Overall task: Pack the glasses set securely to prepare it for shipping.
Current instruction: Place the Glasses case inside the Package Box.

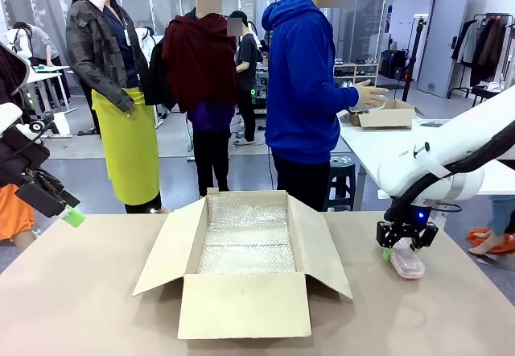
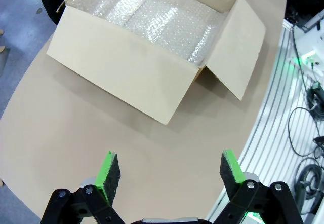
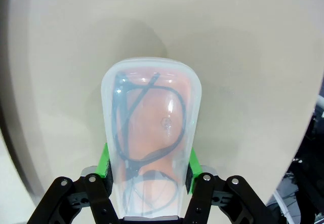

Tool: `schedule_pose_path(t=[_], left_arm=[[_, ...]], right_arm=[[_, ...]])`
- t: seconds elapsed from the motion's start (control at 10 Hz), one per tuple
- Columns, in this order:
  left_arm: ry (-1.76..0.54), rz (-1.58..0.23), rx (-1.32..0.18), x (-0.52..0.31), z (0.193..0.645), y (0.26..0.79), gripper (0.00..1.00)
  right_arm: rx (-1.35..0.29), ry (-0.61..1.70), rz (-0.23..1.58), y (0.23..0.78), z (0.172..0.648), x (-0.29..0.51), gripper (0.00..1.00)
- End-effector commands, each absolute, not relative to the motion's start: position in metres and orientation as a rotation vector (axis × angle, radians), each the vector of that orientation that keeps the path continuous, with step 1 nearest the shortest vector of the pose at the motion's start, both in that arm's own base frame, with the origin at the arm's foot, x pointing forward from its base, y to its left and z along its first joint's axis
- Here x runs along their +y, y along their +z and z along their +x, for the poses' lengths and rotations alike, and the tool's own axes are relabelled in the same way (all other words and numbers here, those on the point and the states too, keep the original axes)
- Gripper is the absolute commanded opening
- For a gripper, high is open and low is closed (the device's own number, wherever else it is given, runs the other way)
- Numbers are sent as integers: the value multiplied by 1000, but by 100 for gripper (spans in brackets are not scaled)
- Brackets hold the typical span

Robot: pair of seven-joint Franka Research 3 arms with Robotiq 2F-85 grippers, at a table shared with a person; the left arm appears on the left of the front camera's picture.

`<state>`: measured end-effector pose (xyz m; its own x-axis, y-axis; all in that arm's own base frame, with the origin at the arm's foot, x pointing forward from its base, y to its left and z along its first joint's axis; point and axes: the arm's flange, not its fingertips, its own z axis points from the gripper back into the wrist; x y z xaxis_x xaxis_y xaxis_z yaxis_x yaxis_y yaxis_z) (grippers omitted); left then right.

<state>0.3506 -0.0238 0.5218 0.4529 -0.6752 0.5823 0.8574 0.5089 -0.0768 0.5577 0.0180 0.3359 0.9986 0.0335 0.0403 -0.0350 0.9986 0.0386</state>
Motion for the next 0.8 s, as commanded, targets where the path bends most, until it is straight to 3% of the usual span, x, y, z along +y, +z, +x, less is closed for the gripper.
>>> schedule_pose_path(t=[0.0,0.5,0.6,0.7], left_arm=[[-998,-413,-534,-21,350,524,100],[-998,-413,-534,-21,350,524,100],[-998,-413,-534,-21,350,524,100],[-998,-413,-534,-21,350,524,100]], right_arm=[[-66,114,21,382,530,32,34],[-120,490,-62,450,496,76,34],[-156,701,-194,463,487,87,34],[-176,1134,-43,481,470,102,34]])
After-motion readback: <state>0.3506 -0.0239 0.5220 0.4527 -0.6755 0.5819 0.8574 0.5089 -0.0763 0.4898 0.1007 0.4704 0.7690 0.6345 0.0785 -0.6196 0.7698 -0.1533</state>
